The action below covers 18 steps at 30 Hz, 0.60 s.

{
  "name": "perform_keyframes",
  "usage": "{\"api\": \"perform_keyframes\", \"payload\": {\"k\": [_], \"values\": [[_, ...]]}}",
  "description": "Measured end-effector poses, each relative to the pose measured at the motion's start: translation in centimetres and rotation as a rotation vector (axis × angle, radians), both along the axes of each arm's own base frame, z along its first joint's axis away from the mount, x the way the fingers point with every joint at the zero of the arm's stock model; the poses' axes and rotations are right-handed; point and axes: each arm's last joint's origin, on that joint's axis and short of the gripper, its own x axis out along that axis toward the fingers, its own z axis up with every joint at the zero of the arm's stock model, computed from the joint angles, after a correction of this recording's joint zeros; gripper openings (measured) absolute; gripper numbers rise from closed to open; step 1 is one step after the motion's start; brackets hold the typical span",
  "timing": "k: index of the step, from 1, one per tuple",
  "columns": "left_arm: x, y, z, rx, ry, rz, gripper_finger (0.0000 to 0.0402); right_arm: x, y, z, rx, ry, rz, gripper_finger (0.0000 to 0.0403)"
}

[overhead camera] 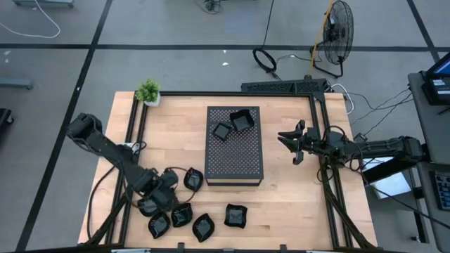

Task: Pick & Place Mini shaped plates
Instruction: Stack the black square plate on top of the black square plates on the shelf

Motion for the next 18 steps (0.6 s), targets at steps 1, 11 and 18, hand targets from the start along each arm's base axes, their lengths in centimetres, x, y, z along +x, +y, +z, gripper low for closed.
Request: {"api": "perform_keyframes", "payload": {"k": [1,11,18], "values": [[-0.2,0.0,-0.5,-0.003,0.004,-0.012,0.0163,0.0,0.0,0.0,0.0,0.0,0.0,0.0078],[-1.6,1.1,-3.0,0.051,0.051,-0.04,0.0163,0.0,0.0,0.0,0.003,-0.001,0.0,0.0078],[-1.3,0.8,-3.1,0.034,0.01,-0.103,0.0162,0.0,0.0,0.0,0.023,-0.005,0.003,0.0078]]}}
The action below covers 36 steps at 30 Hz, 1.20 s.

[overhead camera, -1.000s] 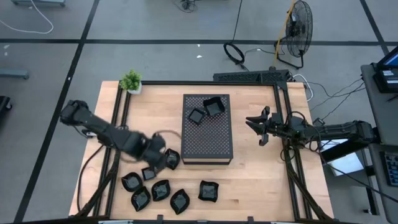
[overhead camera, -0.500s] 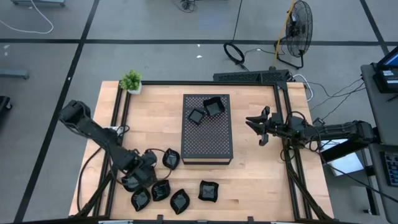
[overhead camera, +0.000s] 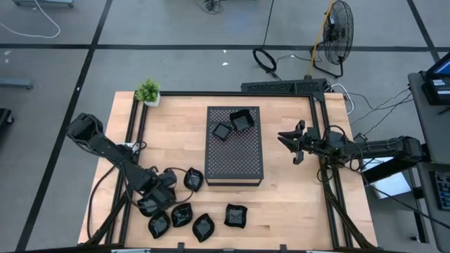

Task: Pick & Place Mini shaped plates
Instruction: Stack the black square plate on top of the black square plates on the shelf

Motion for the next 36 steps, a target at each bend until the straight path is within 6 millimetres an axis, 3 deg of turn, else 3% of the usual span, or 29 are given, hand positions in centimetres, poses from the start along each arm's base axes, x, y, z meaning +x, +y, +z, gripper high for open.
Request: {"api": "perform_keyframes", "payload": {"k": [17,29,36], "values": [[-0.1,0.1,-0.6,-0.017,-0.016,0.033,0.0037,0.0,0.0,0.0,0.0,0.0,0.0,0.0077],[-0.3,0.2,-1.1,-0.029,-0.01,0.009,0.0065,0.0,0.0,0.0,-0.002,0.001,0.0,0.0077],[-0.6,1.1,-0.7,0.029,0.081,0.039,0.005,0.0,0.0,0.0,-0.004,0.0,-0.001,0.0077]]}}
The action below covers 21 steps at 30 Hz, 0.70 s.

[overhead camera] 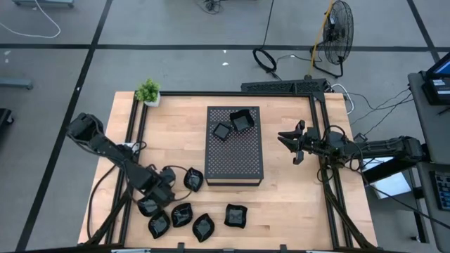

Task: Pick & Place Mini shaped plates
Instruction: Stack the black square plate on top of the black square plates on the shelf

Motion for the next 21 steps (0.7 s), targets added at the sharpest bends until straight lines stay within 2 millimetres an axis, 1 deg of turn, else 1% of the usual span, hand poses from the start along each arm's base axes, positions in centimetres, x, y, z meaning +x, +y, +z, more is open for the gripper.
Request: {"api": "perform_keyframes", "payload": {"k": [4,8,12,15,21], "values": [[0.2,0.6,0.9,0.044,0.057,0.024,0.0027,0.0,0.0,0.0,0.0,0.0,0.0,0.0077],[0.8,0.7,1.6,0.035,0.056,0.025,0.0008,0.0,0.0,0.0,0.0,0.0,0.0,0.0077],[1.0,0.6,1.9,0.006,0.059,0.044,0.0006,0.0,0.0,0.0,0.0,0.0,0.0,0.0077],[0.9,1.0,2.0,0.007,0.066,0.111,0.0034,0.0,0.0,0.0,0.0,-0.001,0.0,0.0077],[0.4,1.4,1.6,0.012,0.082,0.128,0.0132,0.0,0.0,0.0,0.0,-0.001,0.001,0.0077]]}}
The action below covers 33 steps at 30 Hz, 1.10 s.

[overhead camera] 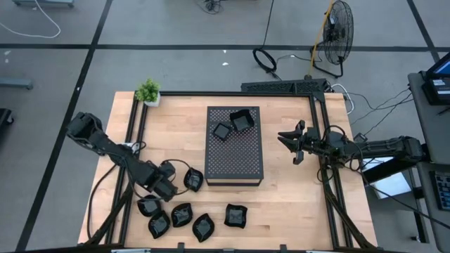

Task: Pick & Place Mini shaped plates
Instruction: Stack the black square plate on top of the black square plates on the shelf

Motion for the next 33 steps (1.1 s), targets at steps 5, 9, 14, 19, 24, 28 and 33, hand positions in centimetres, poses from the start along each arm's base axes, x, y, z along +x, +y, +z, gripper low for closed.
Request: {"api": "perform_keyframes", "payload": {"k": [5,9,14,19,24,28,33], "values": [[-0.2,0.1,-0.8,-0.018,-0.002,-0.026,0.018,0.0,0.0,0.0,0.0,0.0,0.0,0.0077],[-0.3,0.1,-1.5,-0.054,-0.02,-0.04,0.0182,0.0,0.0,0.0,0.0,0.0,0.0,0.0077],[-0.3,0.1,-1.8,-0.066,-0.023,-0.051,0.015,0.0,0.0,0.0,0.0,0.0,-0.001,0.0077],[-0.4,0.2,-1.8,-0.063,-0.019,-0.073,0.0096,0.0,0.0,0.0,0.0,0.0,0.0,0.0077],[-0.5,0.2,-1.5,-0.074,-0.03,-0.073,0.0027,0.0,0.0,0.0,0.0,0.0,-0.001,0.0077],[-0.7,0.4,-0.6,-0.095,-0.069,-0.064,0.001,0.0,0.0,0.0,0.0,0.0,-0.001,0.0077],[-1.0,0.9,1.2,-0.078,-0.19,-0.041,0.0005,0.0,0.0,0.0,0.0,0.0,-0.001,0.0077]]}}
